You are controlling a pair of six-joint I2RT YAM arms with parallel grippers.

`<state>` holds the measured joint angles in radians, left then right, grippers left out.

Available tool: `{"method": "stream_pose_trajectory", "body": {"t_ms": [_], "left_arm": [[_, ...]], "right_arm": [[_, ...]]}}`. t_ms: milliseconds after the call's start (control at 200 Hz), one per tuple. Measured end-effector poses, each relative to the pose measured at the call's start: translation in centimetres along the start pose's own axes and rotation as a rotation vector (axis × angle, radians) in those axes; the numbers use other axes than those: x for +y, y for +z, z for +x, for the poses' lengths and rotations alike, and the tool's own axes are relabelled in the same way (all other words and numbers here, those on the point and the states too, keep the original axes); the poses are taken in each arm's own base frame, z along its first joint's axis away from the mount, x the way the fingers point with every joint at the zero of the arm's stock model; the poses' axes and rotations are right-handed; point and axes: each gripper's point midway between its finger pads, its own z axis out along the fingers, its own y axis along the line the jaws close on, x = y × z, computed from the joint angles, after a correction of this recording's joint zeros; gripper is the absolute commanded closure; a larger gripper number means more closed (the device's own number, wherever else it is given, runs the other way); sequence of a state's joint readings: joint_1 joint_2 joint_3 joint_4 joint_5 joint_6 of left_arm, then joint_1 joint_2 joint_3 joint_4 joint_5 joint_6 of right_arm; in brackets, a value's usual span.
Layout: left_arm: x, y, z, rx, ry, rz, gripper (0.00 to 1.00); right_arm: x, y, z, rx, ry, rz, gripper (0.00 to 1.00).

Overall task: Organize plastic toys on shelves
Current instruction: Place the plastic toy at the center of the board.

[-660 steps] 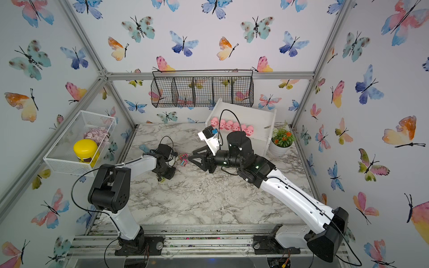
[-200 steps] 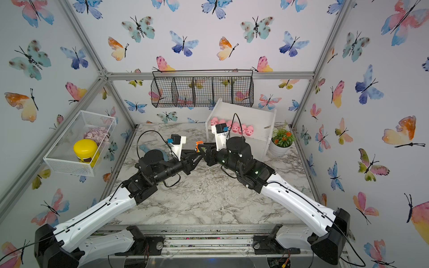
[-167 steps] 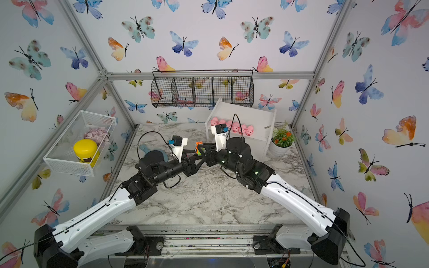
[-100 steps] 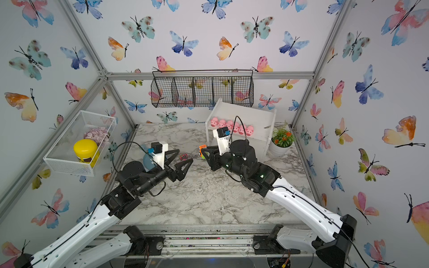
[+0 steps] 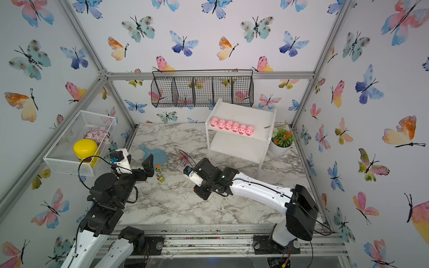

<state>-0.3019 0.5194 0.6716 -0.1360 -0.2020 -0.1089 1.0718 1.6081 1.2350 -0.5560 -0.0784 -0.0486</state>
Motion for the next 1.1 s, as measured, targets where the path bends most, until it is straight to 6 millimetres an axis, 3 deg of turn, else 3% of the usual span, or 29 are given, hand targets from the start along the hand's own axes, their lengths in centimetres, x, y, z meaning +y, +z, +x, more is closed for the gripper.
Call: {"method": "stream_pose_trajectory", "body": {"t_ms": [195,546,816,976,1096], "left_arm": [[0.4,-0.5,0.1,0.004,0.009,-0.017,0.01],[1.1,-1.2,0.1,-0.001,0.028,-0.049,0.01],[1.0,-1.4,-0.1,-0.007,0.057,-0.043,0.01],[0.2,-1.8,-0.2,-0.015,0.081,0.009,0.00],[-1.2,-1.9,0.4,-0.004,0.099,0.095,0.00]], "right_arm": [[0.0,4.4,3.1,0.145,-0.104,-0.020,0.76],[-0.4,7.5,6.0,0.257,-0.329,-0.045,0.70],[-0.4,8.8,6.8,0.328,-0.421,-0.081,0.60],[-0.5,8.5,7.2,0.352,-0.421,-0.080,0.44],[-0.6,7.4,6.7,0.340,-0.398,-0.064,0.40]]}}
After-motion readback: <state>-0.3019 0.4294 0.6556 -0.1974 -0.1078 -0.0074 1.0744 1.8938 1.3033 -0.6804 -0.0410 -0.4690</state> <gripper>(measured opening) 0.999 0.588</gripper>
